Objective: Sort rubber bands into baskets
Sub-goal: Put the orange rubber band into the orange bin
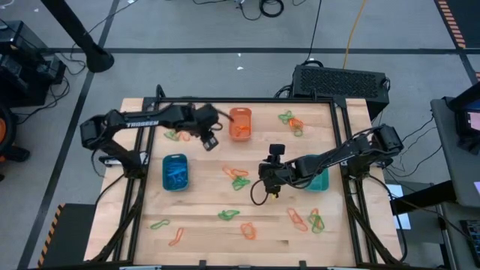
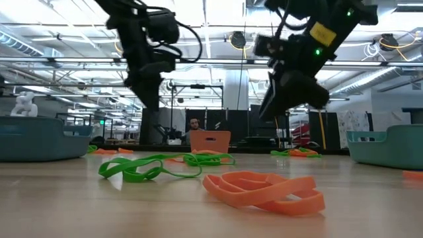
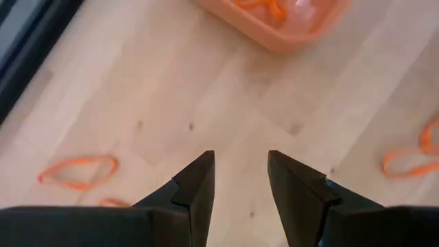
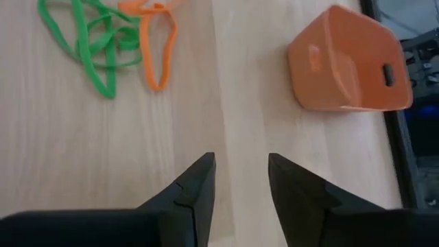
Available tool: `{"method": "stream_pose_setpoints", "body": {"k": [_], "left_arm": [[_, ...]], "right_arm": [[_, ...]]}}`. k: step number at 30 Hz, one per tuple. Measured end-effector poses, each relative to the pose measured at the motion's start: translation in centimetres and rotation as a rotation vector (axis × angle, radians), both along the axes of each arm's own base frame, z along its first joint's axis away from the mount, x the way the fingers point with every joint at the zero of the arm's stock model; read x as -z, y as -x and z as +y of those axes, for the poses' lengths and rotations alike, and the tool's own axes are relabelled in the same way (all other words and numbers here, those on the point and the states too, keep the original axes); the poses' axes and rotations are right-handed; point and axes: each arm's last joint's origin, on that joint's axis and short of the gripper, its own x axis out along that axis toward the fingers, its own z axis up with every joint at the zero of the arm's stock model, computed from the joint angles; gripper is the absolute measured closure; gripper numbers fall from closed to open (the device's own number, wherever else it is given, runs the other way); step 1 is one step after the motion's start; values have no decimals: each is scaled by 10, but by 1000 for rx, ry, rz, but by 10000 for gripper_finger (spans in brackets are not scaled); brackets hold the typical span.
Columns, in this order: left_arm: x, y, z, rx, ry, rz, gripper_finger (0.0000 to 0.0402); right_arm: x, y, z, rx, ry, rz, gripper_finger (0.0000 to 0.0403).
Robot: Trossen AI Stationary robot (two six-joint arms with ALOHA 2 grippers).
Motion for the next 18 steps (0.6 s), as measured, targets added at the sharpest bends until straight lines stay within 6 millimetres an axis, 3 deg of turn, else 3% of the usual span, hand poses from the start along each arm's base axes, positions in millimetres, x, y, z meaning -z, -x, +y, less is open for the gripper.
{"method": "stream_pose_setpoints", "body": {"k": [6,11,18], "left_arm": [[11,20,-27,-2,-31,-72,258],[20,35,-42,49,-8,-96,258],[41,30,-81,274,124,-233,258]], "right_arm": [[-19,15,6,46,-46,-39,275],[-22,31,13,69,-48,-53,275],[-34,36,15,90,-42,-144,275]]}}
